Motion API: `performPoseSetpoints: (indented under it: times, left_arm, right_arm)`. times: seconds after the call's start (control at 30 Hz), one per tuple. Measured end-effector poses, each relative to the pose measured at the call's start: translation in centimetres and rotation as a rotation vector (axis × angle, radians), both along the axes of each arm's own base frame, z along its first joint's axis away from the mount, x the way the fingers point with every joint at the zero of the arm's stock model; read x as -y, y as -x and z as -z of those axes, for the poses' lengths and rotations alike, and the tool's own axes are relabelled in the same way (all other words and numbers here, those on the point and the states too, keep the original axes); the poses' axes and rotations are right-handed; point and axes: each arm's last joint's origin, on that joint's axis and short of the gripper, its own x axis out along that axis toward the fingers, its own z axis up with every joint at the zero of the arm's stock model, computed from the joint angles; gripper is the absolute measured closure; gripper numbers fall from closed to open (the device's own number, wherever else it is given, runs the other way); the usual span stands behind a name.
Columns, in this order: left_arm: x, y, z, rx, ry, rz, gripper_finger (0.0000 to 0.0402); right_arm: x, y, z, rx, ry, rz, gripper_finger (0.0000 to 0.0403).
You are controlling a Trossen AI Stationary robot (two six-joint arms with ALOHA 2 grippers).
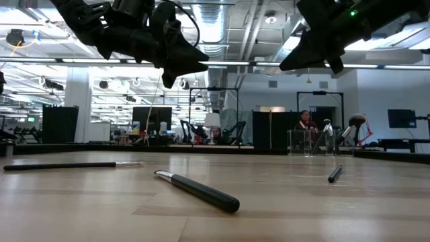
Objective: Put items in baskets/containers
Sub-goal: Put the black eyeshadow brush into the middle section of the transparent organizer
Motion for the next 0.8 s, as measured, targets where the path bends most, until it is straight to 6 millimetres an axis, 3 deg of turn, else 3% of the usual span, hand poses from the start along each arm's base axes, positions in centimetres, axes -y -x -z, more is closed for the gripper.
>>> performPoseSetpoints:
  times: [0.37,0.8]
  left_arm:
    - [1.9,-0.3,0.0,0.0,0.0,0.068,0.0279]
    - [2.6,0.1,0.9,-0.031,0.004,0.062,0.0279]
  right_arm:
    - [-2.2,0.3,0.4,0.025,0.0,-0.008,0.0403]
    - [-4.5,-1.6,2.8,0.034,-0.005,-0.066,0.0403]
